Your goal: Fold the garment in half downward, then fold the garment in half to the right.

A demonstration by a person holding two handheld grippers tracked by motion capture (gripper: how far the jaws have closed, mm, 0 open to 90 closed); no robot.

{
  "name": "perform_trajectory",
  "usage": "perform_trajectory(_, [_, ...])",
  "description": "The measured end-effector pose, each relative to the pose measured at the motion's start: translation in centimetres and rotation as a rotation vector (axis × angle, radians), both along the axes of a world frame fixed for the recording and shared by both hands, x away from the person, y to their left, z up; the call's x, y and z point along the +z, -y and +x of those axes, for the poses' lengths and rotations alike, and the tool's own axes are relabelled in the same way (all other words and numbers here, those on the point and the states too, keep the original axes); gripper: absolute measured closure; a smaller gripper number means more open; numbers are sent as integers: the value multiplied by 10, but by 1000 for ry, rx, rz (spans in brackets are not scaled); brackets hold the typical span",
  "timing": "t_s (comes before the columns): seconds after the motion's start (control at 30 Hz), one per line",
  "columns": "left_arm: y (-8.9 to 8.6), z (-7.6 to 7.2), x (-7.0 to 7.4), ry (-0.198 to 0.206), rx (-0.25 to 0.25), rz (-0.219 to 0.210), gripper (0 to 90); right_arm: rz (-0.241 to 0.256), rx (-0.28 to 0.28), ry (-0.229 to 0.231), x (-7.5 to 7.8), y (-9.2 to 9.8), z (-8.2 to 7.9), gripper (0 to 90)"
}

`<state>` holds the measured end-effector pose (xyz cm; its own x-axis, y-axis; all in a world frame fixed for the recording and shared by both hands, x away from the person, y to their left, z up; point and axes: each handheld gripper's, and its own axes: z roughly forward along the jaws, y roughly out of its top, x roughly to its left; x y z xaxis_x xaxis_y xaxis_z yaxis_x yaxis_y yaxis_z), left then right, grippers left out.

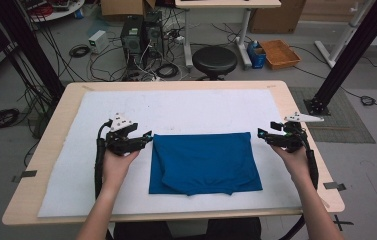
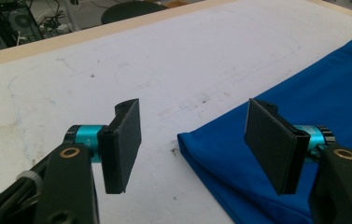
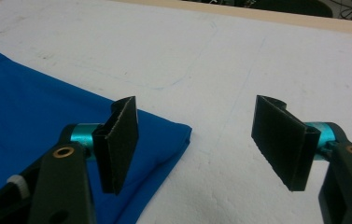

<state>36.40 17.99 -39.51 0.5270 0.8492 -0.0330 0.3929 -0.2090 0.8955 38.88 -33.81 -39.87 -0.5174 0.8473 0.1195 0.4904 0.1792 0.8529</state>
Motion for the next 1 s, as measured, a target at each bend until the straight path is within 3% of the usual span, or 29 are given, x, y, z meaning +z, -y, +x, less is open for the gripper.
perform_trajectory(0.33, [4, -5, 6, 25, -13, -18, 366, 12, -22, 11, 4, 0, 2, 272])
perform_trajectory(0.73, [9, -3, 5, -10, -53, -37, 370, 4, 5, 23, 5, -1, 2, 278])
perform_trajectory(0.87, [8, -10, 9, -29, -46, -74, 371, 14, 21, 28, 7, -2, 0, 301])
perform_trajectory(1.0, [5, -26, 12, -50, -37, -110, 374, 8, 44, 45, 9, -5, -3, 306])
